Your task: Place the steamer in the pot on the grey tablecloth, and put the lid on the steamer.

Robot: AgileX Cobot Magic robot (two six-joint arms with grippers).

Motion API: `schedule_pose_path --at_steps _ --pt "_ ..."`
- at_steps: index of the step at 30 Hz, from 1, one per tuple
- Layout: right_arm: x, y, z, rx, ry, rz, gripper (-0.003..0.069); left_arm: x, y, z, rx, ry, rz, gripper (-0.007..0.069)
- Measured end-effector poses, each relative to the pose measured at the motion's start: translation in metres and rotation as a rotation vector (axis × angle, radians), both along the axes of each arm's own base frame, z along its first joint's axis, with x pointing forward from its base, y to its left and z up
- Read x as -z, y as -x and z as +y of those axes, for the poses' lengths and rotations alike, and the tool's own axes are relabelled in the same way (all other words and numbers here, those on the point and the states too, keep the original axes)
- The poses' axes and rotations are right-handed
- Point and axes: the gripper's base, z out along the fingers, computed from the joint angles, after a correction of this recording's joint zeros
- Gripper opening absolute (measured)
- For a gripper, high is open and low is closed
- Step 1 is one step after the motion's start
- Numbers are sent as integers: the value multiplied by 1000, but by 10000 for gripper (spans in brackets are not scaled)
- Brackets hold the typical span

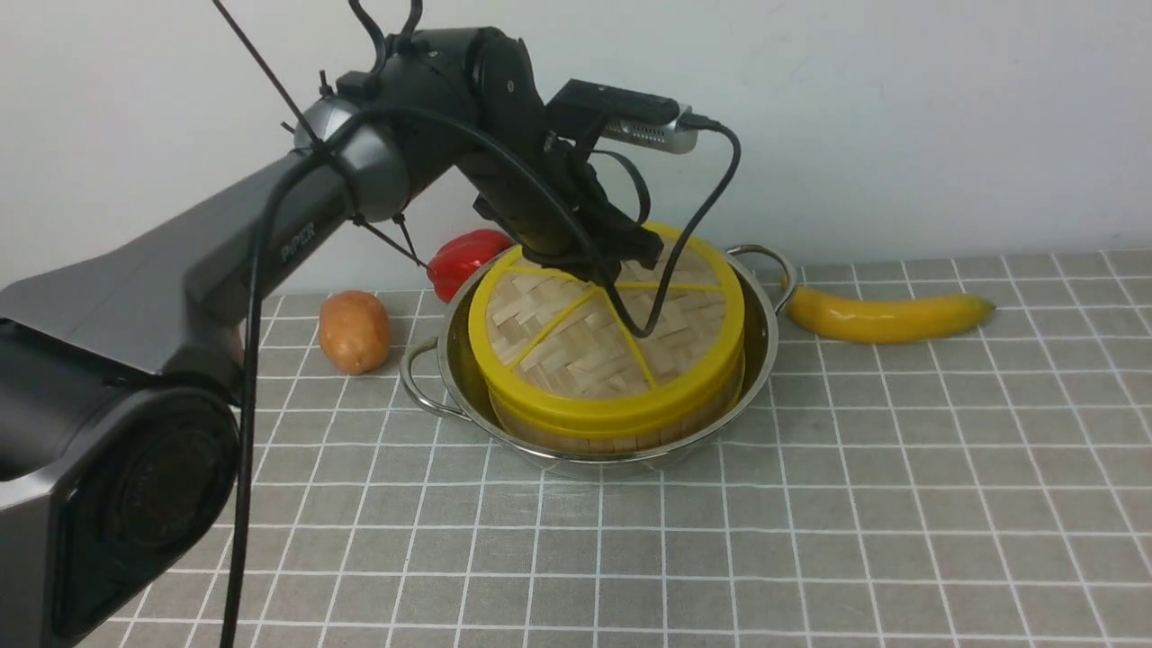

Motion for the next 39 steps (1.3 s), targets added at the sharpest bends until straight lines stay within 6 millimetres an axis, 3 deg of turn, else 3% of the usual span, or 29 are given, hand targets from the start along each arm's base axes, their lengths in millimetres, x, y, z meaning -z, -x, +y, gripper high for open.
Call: schedule_pose_path --at_steps 17,25,26,30,31,32,33,36,38,39 --pt "0 0 0 2 -3 1 461 5 -2 -1 7 -7 0 115" --pt "0 0 0 -2 -7 3 461 2 -6 1 30 -52 -34 391" --pt "0 0 1 -7 -13 5 461 -3 -7 2 31 -61 -50 450" --pt "0 1 2 -13 -15 5 461 -33 -4 6 29 -77 -79 570" --pt "0 1 2 -14 -13 5 461 -36 -4 6 28 -75 -83 576" --pt "0 0 1 -16 -5 2 459 -55 2 9 28 -75 -99 582" --pt "0 0 1 -16 -1 2 458 -60 4 10 27 -74 -105 582" --pt "5 1 0 -20 43 -1 421 -106 25 21 23 -78 -162 506" --pt "12 5 -3 -25 81 -4 382 -128 35 28 18 -88 -200 416" --pt "17 9 -5 -25 97 -4 358 -145 44 34 9 -101 -239 328"
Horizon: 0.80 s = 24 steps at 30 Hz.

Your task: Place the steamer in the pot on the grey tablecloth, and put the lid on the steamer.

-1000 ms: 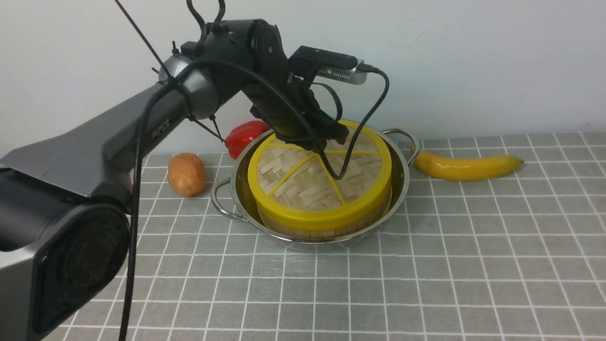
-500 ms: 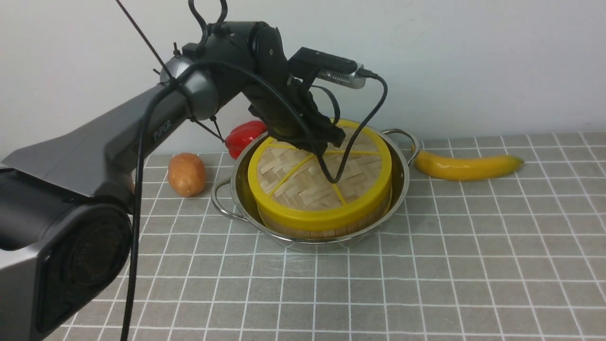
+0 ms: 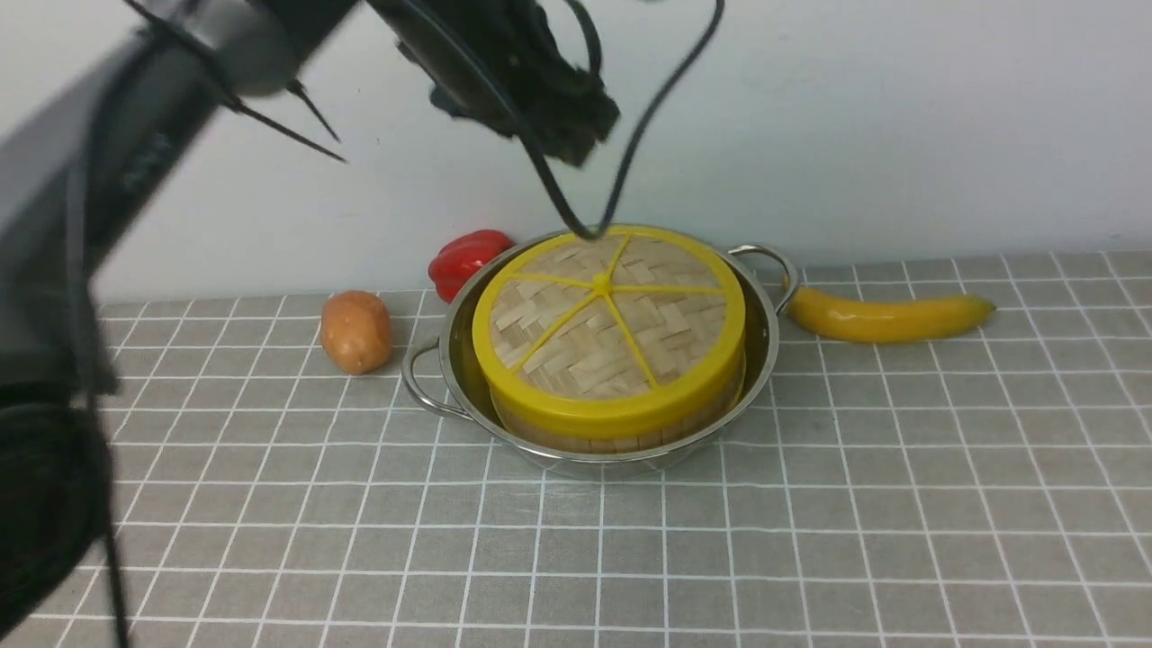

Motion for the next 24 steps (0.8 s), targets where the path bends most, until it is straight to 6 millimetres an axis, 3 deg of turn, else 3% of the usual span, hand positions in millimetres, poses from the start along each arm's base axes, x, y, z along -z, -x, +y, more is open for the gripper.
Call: schedule_pose_path --at_steps 5,8,9,12,14,15,16,18,24 --pt "25 18 -10 19 35 -51 241 -45 27 17 -19 -5 -110 40" --pt "57 28 -15 32 44 -76 159 -66 51 26 -9 22 -141 -22" --pt "58 28 -15 34 39 -80 155 -68 53 26 -7 26 -145 -22" --pt "98 30 -16 43 19 -70 101 -77 78 32 38 57 -132 -23" --pt "110 31 -16 44 12 -71 91 -76 88 34 56 60 -114 -23" --pt "126 30 -15 48 -5 -65 80 -70 100 37 81 56 -84 -23" --pt "126 30 -15 50 -8 -67 80 -70 101 37 83 56 -80 -23" --pt "145 29 -15 54 -24 -59 71 -54 120 44 100 40 -22 -23" --pt "160 26 -13 56 -23 -35 69 -7 167 64 88 57 -33 -23"
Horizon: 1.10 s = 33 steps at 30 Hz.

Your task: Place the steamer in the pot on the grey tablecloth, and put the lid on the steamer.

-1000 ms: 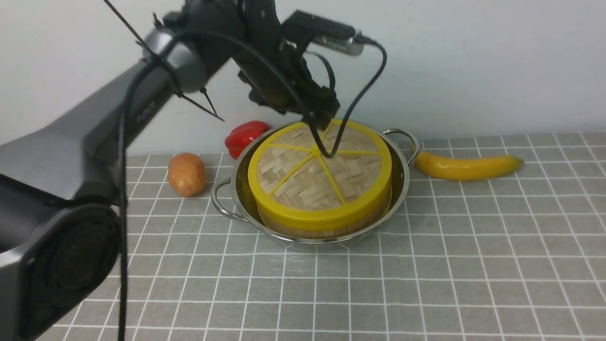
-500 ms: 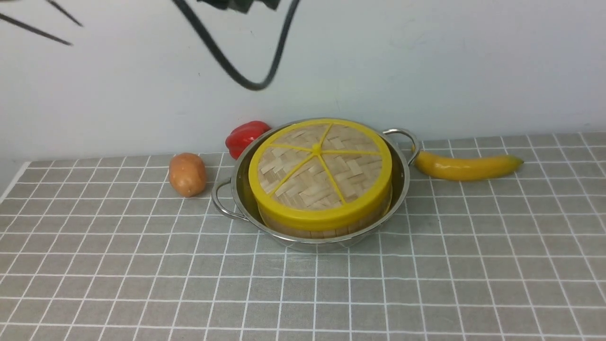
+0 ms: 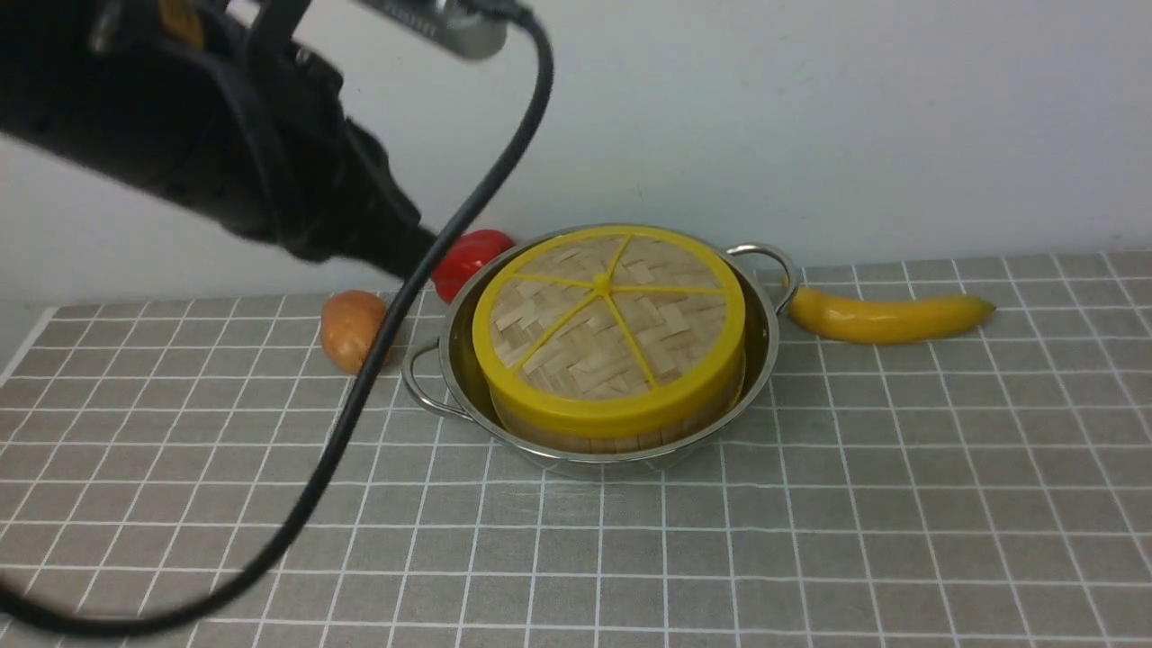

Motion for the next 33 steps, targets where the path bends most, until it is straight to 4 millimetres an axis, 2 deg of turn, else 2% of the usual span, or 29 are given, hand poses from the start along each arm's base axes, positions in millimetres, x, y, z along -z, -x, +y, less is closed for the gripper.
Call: schedule_pose_path --at_steps 5,8,9,12,18,25,29,31,33 --pt "2 0 1 -3 -14 12 73 52 43 15 -24 81 -30 -23" --pt "2 0 3 -11 -40 21 80 68 65 23 -44 162 -71 -22" --pt "2 0 3 -12 -42 22 80 67 66 23 -45 170 -81 -22" --pt "3 1 5 -21 -73 33 93 70 87 29 -60 260 -111 -22" --pt "3 2 9 -40 -131 53 115 65 99 32 -61 314 -131 -18" --pt "3 4 12 -55 -181 71 131 67 97 34 -26 243 -165 -8" --pt "2 4 12 -59 -194 73 141 77 99 46 -20 115 -241 2" --pt "2 4 13 -62 -203 76 151 92 108 66 -114 86 -301 11" --pt "2 4 13 -63 -205 77 153 98 114 74 -158 83 -325 12"
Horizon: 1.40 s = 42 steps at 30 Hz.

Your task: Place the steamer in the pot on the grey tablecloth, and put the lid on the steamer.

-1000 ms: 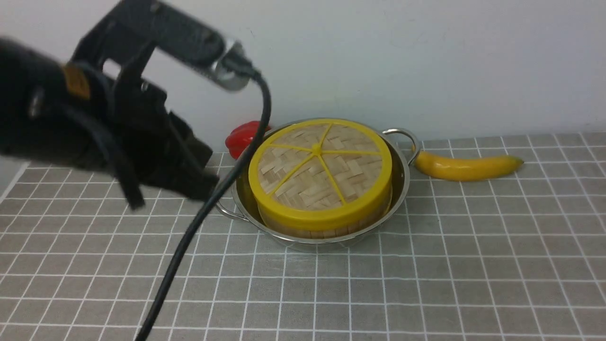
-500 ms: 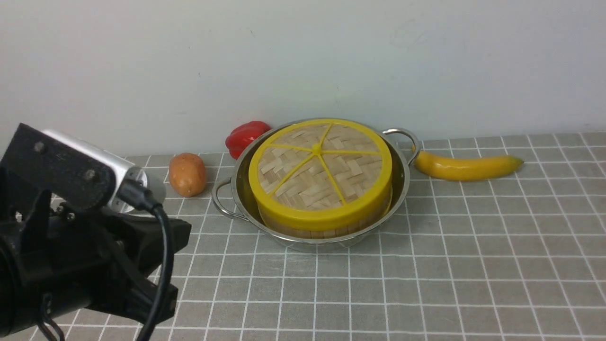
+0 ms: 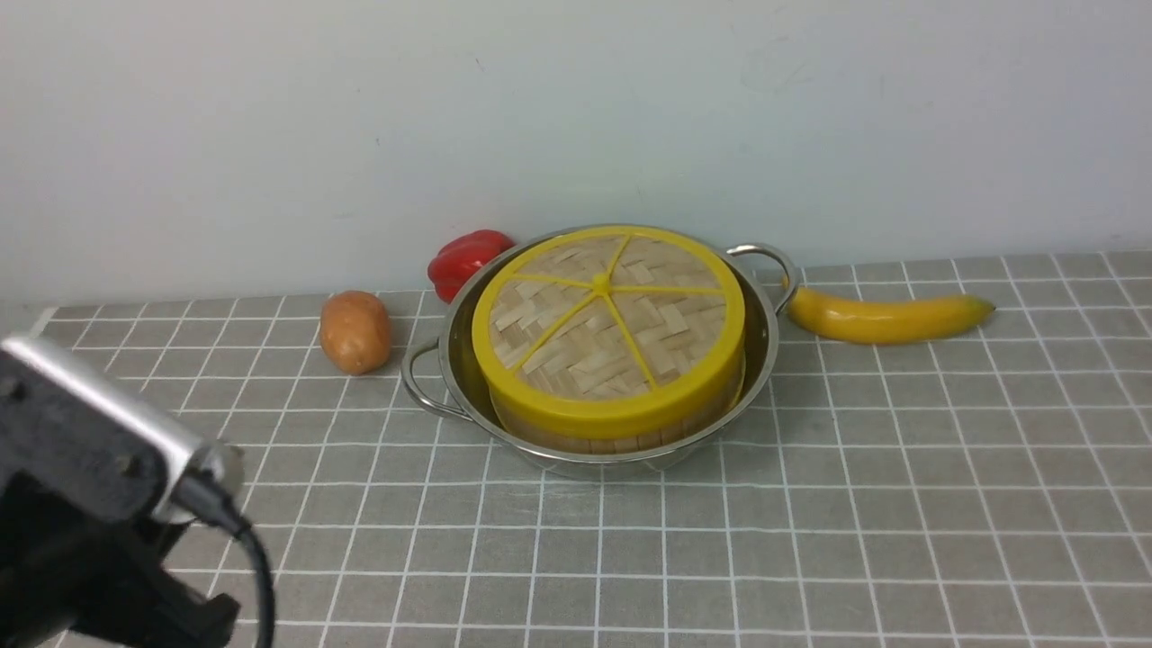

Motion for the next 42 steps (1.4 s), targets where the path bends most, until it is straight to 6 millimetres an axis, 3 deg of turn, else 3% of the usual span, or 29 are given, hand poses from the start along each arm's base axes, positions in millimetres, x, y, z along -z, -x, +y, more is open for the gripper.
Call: schedule_pose_path --at_steps 5,10,18,38,42 --pt "0 0 0 -1 -4 1 165 35 36 30 -226 21 -169 20" --pt "0 0 0 -1 -4 1 178 68 65 38 -335 31 -311 34" --pt "0 0 0 1 -7 3 202 109 73 38 -342 42 -309 54" --pt "0 0 0 0 5 -2 240 111 73 37 -344 58 -301 87" --pt "4 1 -11 94 88 -145 240 111 73 37 -344 58 -301 97"
